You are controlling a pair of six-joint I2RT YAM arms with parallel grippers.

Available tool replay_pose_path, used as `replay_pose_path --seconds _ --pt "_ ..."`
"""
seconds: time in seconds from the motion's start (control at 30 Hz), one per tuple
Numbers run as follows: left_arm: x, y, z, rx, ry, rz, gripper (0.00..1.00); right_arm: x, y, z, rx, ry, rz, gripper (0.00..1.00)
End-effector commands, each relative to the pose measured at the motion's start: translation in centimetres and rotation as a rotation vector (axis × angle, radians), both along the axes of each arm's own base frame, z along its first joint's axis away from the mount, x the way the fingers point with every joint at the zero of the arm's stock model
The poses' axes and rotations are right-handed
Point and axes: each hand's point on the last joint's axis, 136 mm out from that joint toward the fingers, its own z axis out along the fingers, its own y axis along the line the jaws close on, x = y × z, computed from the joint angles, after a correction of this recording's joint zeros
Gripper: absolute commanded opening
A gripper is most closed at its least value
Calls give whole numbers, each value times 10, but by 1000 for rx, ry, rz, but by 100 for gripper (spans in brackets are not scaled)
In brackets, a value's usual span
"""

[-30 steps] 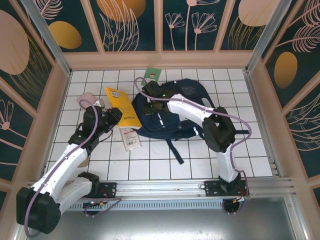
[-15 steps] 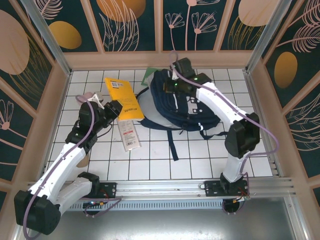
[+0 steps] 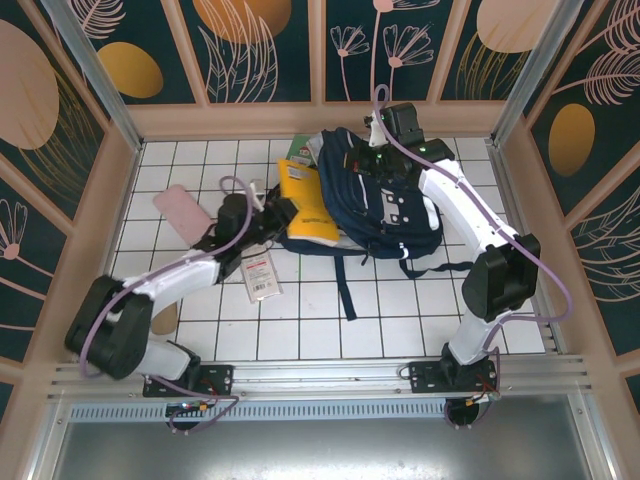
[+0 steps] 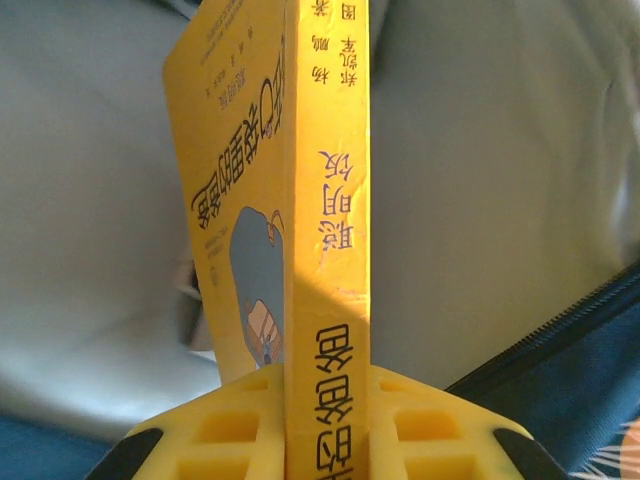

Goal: Pack books, pencil case, and school supplies into a backpack

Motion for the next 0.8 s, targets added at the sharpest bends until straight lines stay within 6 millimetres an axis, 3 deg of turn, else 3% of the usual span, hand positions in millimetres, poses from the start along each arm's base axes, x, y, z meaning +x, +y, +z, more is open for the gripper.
replay_pose_path --seconds 0.0,0.17,0.27,0.37,0.43,0.5,0.6,0.77 --pt "15 -40 59 -155 -181 -65 0 2 7 65 109 -168 46 0" --pt "23 -75 44 -211 -173 -129 0 2 8 66 121 -162 45 0" --pt "34 -88 17 -178 -129 -142 0 2 7 64 119 -158 44 0" --pt "44 -90 -21 -93 -42 -116 0 1 7 64 117 -158 42 0" --pt "50 -81 -59 41 52 -66 0 2 5 64 112 -161 37 0" --pt "49 -79 -84 122 93 -73 0 1 5 64 110 -162 38 0" --pt "49 -93 -91 87 109 -127 0 1 4 61 107 -157 35 0" --pt "54 -138 -82 121 79 -199 5 3 4 57 104 -150 41 0"
